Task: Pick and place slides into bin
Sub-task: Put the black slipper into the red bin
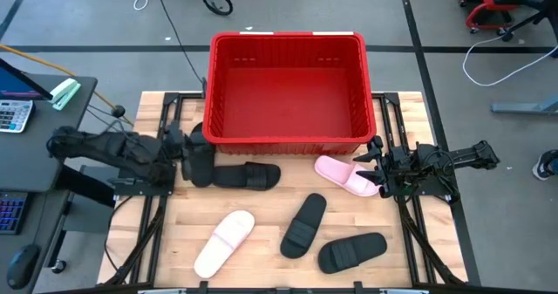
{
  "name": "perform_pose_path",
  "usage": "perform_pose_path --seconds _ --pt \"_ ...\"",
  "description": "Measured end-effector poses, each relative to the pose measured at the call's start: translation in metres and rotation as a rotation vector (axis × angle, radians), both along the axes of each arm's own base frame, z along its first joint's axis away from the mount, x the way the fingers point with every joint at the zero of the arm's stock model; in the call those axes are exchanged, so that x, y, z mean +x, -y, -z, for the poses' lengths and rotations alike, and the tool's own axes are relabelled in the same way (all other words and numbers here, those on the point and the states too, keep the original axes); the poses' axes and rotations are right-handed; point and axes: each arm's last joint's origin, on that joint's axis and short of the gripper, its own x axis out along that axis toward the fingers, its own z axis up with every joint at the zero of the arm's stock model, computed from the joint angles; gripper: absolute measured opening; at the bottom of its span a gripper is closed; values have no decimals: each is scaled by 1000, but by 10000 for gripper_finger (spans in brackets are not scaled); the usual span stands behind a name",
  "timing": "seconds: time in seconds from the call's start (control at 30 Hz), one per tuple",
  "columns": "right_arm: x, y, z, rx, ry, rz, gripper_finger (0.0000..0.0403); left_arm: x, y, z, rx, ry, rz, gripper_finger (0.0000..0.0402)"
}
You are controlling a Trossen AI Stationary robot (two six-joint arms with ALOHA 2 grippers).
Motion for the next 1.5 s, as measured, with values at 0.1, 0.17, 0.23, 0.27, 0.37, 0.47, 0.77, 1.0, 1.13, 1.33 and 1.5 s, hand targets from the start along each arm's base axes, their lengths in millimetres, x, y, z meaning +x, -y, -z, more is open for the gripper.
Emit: perform_pose_path --seconds 0.1,0.17,0.23,0.27,0.37,0.47,0.77,1.0,1.13,1.33,1.5 --pt "0 0 0 0 0 0 206 -4 -4 -4 -8 -307 -158 19" --pt "0 0 0 0 -1 0 206 -6 -5 3 -74 -504 -281 21" --pt "0 0 0 0 -1 0 206 -6 -3 18 -133 -700 -380 29" --pt "0 0 0 0 -3 0 206 -5 -2 27 -144 -790 -408 35" --pt "0 0 0 -1 -4 0 206 3 1 57 -123 -985 -404 59" --pt "0 0 0 -1 -4 0 206 14 2 84 -88 -1067 -401 92" --pt "0 0 1 -1 -8 0 206 45 -7 107 -27 -1186 -556 187" --pt "0 0 2 -4 -21 0 206 64 -16 126 65 -1188 -606 200" --pt "0 0 2 -4 -24 1 206 67 -23 135 57 -1254 -642 191" --pt "0 0 2 -4 -24 1 206 71 -32 148 47 -1338 -673 193" --pt "0 0 2 -4 -23 1 206 72 -38 157 41 -1393 -702 188"
